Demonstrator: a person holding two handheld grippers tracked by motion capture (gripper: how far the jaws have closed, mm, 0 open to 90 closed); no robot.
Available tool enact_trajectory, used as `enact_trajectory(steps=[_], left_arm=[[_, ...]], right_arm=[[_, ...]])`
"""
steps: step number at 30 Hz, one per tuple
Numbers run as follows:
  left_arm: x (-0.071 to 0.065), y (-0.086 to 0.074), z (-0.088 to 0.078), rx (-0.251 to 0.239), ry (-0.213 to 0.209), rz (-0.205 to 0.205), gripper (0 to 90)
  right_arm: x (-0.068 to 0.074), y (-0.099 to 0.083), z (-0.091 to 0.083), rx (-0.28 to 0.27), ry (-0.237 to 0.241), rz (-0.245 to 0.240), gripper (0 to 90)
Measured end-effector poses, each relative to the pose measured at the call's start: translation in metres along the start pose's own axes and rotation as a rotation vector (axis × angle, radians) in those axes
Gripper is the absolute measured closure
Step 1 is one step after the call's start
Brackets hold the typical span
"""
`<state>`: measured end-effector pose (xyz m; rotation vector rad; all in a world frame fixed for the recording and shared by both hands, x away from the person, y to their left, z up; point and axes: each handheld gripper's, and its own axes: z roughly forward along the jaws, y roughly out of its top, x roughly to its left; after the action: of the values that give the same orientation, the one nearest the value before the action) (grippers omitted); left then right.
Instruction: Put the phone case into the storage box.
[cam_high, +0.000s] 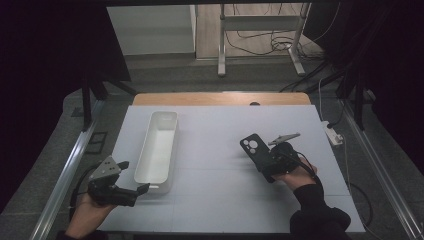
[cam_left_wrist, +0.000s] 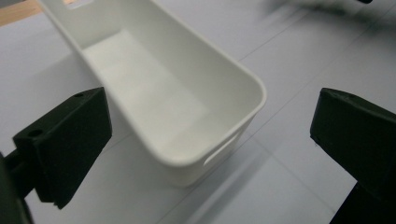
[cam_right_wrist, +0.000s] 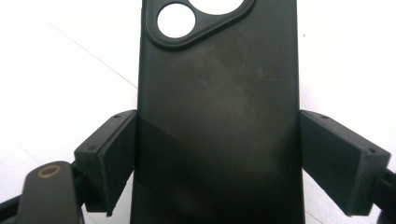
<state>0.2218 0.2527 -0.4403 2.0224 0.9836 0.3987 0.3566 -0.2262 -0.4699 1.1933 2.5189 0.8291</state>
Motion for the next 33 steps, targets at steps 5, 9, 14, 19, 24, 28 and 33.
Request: enact_trajectory(steps=[5, 9, 14, 19, 24, 28, 33], left_arm=[[0.001, 0.012, 0.008, -0.023, -0.036, 0.015, 0.0], [0.002, 0.022, 0.015, -0.044, -0.070, 0.027, 0.0], [0.002, 0.030, 0.022, -0.045, -0.095, 0.055, 0.0], [0.002, 0.041, 0.032, -0.051, -0.122, 0.070, 0.0], [0.001, 0.052, 0.041, -0.053, -0.143, 0.096, 0.0], [0.000, 0.061, 0.048, -0.058, -0.154, 0.117, 0.0], [-0.005, 0.067, 0.056, -0.075, -0.178, 0.120, 0.0]], right_arm=[[0.005, 0.001, -0.008, -0.035, 0.018, -0.017, 15.4], [0.009, 0.001, -0.014, -0.050, 0.035, -0.033, 15.3], [0.014, 0.000, -0.019, -0.070, 0.049, -0.049, 15.3], [0.020, -0.001, -0.024, -0.089, 0.066, -0.062, 15.3], [0.026, -0.001, -0.027, -0.107, 0.092, -0.077, 15.3], [0.031, -0.001, -0.029, -0.113, 0.102, -0.084, 15.3], [0.036, -0.001, -0.030, -0.119, 0.120, -0.093, 15.3]])
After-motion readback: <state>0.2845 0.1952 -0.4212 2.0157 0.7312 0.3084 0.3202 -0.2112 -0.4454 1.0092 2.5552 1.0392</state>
